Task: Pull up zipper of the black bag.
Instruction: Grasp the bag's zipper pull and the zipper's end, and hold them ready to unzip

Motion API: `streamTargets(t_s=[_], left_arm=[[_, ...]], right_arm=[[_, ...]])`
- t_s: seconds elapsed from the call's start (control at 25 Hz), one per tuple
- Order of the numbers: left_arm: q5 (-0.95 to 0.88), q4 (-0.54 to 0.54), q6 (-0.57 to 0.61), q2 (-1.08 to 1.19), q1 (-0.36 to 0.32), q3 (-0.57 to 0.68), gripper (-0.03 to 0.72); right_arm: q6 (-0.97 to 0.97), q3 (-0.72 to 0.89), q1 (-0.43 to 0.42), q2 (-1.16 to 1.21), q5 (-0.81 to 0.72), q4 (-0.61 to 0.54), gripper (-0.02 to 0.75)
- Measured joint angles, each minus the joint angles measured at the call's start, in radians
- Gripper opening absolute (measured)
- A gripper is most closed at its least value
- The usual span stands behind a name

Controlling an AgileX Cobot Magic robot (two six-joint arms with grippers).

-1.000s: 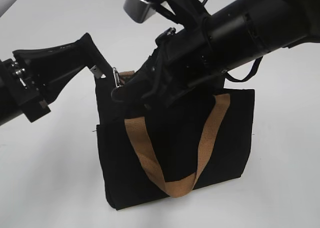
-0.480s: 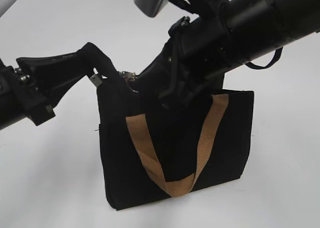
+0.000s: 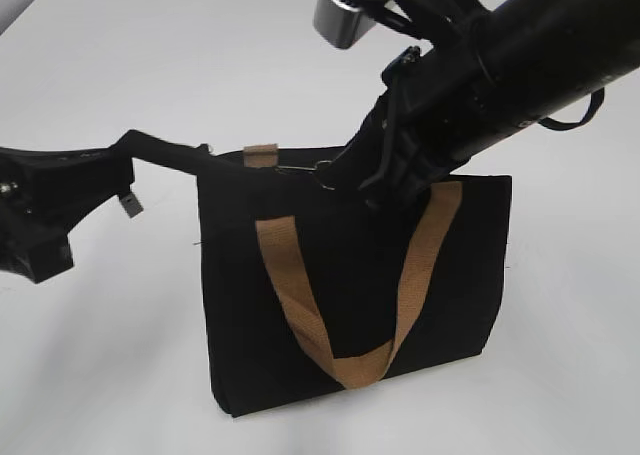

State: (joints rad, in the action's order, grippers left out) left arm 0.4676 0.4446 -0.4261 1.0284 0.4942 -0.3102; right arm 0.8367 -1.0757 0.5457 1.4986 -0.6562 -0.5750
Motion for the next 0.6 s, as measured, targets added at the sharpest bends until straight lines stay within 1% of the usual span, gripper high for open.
streamTargets(t_s=[0.08,0.2,0.4,0.6], left_arm=[[-0.110,-0.012,0.000,-0.038,0.000,0.000,0.004],[-0.217,-0.023,0.000,-0.059,0.000,0.000,0.004],[-0.275,-0.092,0.000,-0.057,0.000,0.000,0.004],[-0.298,-0.112,0.000,-0.039,0.000,-0.001,0.004]], right_arm=[[-0.006,0.000,-0.027,0.000,-0.013,0.010,-0.001],[-0.011,0.000,-0.066,0.000,-0.032,0.016,-0.001],[-0.039,0.000,-0.151,0.000,-0.074,0.019,-0.001],[-0.070,0.000,-0.249,0.000,-0.114,0.022,-0.001]])
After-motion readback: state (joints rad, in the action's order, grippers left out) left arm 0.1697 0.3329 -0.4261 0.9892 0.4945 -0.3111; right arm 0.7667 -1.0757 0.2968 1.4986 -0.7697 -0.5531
